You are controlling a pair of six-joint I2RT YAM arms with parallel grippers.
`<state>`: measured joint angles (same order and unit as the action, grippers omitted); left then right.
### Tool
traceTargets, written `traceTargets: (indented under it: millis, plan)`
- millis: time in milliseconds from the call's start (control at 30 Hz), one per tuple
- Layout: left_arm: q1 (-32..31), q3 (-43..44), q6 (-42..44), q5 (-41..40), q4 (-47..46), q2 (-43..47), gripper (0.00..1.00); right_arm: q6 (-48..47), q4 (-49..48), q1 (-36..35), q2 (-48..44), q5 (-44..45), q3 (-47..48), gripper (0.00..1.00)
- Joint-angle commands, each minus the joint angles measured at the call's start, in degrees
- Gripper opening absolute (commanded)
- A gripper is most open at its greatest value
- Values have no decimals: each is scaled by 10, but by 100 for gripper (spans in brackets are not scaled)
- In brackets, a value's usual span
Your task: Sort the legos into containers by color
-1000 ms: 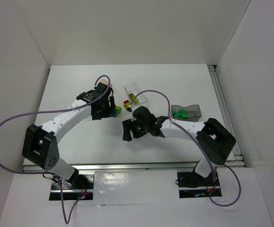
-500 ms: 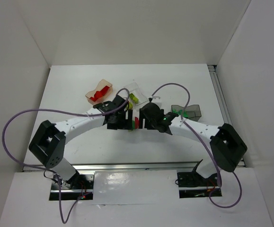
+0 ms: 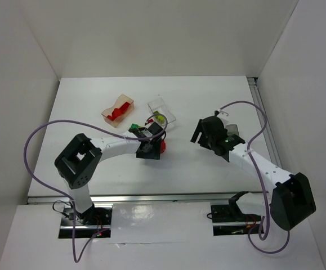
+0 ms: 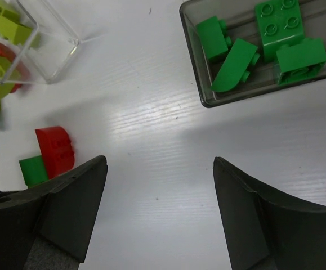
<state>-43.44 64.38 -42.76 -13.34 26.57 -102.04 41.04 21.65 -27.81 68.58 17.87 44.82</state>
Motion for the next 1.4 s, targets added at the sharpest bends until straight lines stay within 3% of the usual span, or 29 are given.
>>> traceTargets:
  millis: [0,167,300,433,733,933,1167,1300,1367]
  plan:
    - [-2,26,-4,-26,-23,-16,66,-10,4,3,-12,-19,-6,83]
    - [-2,44,1,-31,-31,-37,62,-44,-15,3,21,-101,0,85]
    - [-2,51,13,-47,-31,-42,49,-58,-35,-35,87,-148,12,87]
    - [-2,51,18,-53,-37,-42,36,-27,-49,-77,138,-124,39,87]
    - [3,51,29,-59,-30,-32,5,72,-100,-83,199,-99,93,87]
    - [8,43,17,-65,-20,-18,7,81,-123,-88,245,-114,122,83]
    - [80,6,12,-7,11,54,12,-123,-97,-111,319,-161,192,84]
    - [119,-7,12,30,11,83,13,-167,-106,-124,344,-161,208,86]
    - [126,-7,12,35,16,91,14,-167,-119,-130,359,-207,208,86]
